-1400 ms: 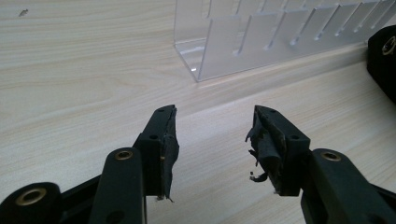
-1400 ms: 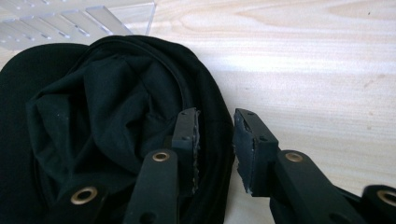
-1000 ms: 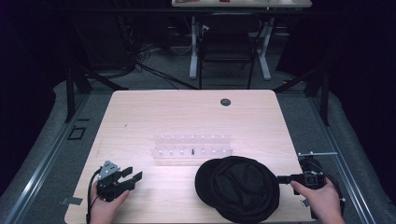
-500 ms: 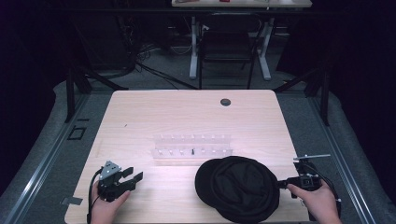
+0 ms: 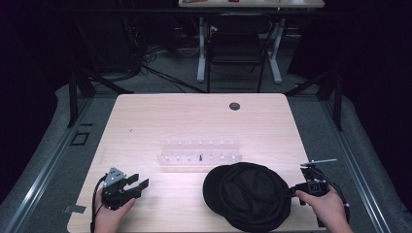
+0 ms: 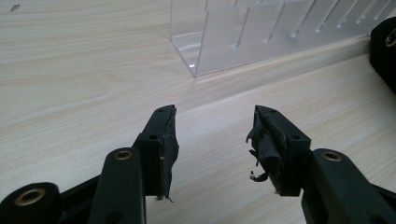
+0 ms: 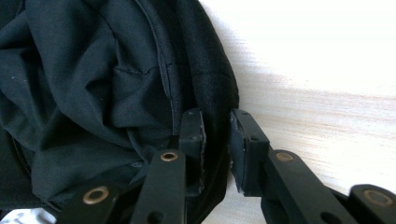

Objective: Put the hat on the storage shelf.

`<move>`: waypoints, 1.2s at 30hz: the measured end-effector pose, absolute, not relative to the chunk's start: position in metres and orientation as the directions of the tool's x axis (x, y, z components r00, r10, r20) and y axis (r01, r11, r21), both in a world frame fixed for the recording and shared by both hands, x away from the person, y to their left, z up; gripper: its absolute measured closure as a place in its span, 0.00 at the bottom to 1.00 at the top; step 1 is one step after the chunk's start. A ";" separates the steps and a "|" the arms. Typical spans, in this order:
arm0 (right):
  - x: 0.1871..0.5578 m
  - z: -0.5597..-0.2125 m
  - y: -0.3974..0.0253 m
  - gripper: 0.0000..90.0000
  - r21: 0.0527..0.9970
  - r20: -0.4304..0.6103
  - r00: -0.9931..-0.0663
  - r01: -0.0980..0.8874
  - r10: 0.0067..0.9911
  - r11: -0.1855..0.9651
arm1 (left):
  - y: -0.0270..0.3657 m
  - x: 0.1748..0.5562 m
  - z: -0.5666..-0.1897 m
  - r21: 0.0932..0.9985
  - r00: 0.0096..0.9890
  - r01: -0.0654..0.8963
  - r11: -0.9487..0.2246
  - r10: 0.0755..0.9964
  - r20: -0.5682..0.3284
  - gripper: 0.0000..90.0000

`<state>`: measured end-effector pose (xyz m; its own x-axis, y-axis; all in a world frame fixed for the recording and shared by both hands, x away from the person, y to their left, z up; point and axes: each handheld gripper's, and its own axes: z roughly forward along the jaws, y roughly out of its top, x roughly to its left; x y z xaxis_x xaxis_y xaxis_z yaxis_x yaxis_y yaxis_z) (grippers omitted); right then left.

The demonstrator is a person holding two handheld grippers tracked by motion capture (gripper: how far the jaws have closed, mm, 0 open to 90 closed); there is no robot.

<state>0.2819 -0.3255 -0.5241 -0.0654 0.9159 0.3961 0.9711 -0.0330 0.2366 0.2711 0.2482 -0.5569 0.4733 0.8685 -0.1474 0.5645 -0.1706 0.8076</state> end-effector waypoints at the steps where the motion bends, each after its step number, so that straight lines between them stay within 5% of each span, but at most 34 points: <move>1: 0.283 -0.525 -0.326 0.83 0.221 0.397 -0.073 0.975 0.915 -0.018 | 0.248 0.271 -0.557 0.807 0.473 0.565 -0.171 0.868 -0.148 0.56; 11: 0.287 -0.528 -0.327 0.96 0.183 0.444 -0.087 0.983 0.892 0.005 | 0.248 0.271 -0.557 0.808 0.472 0.564 -0.169 0.869 -0.148 0.56; 36: 0.279 -0.481 -0.329 0.98 0.284 0.572 -0.138 0.958 0.808 -0.038 | 0.249 0.271 -0.557 0.808 0.468 0.565 -0.165 0.871 -0.149 0.56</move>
<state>0.2789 -0.3292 -0.4812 -0.1378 0.8084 0.5723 0.9580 -0.0378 0.2841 0.2713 0.2490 -0.5567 0.4679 0.8712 -0.1487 0.5649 -0.1654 0.8084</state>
